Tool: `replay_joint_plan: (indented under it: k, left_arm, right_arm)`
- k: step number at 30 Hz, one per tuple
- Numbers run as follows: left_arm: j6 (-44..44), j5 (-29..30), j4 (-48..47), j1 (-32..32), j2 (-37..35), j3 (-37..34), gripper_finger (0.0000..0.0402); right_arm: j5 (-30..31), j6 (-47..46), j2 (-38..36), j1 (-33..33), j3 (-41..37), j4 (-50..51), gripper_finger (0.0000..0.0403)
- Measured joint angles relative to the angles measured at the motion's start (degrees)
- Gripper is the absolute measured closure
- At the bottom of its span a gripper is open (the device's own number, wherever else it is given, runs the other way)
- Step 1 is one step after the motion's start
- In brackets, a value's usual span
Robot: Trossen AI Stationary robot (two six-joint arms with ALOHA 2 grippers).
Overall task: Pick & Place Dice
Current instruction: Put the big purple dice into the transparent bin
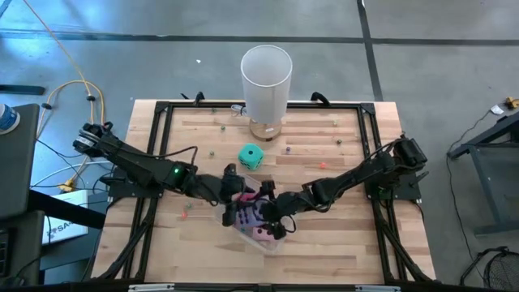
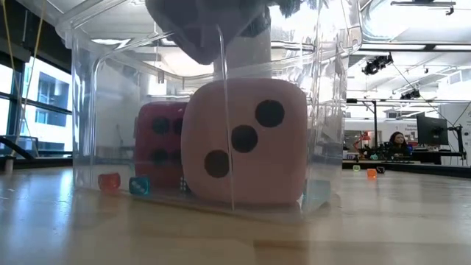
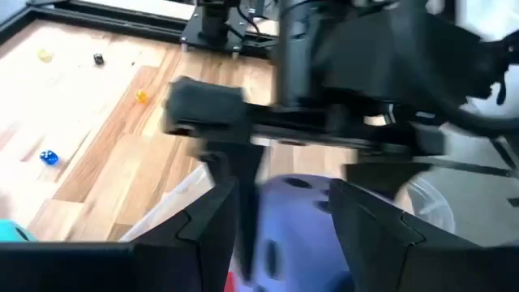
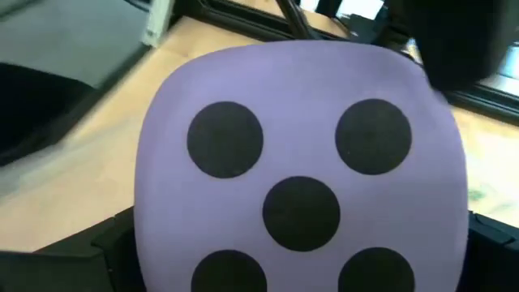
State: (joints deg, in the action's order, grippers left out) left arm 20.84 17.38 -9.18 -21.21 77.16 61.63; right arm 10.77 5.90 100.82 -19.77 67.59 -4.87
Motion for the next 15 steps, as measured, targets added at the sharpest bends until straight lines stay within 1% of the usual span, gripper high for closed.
replay_joint_plan:
  k: [4,9,11,15]
  left_arm:
    - [-0.6,-0.3,0.3,0.1,0.9,0.0,0.0215]
    - [-5.2,-2.0,1.0,0.1,2.5,0.1,0.0215]
    - [-7.2,-3.0,1.0,0.1,2.8,0.1,0.0215]
    - [-7.6,-3.2,1.1,-0.3,3.0,0.1,0.0215]
  right_arm:
    - [-0.7,-1.2,0.0,0.0,0.0,0.0,0.0016]
    - [-0.8,-2.2,0.2,0.0,-0.2,0.6,0.0016]
    - [-0.7,-3.4,0.3,0.1,-0.2,0.7,0.0016]
    - [-0.9,-7.2,0.9,1.2,-0.2,0.2,0.0016]
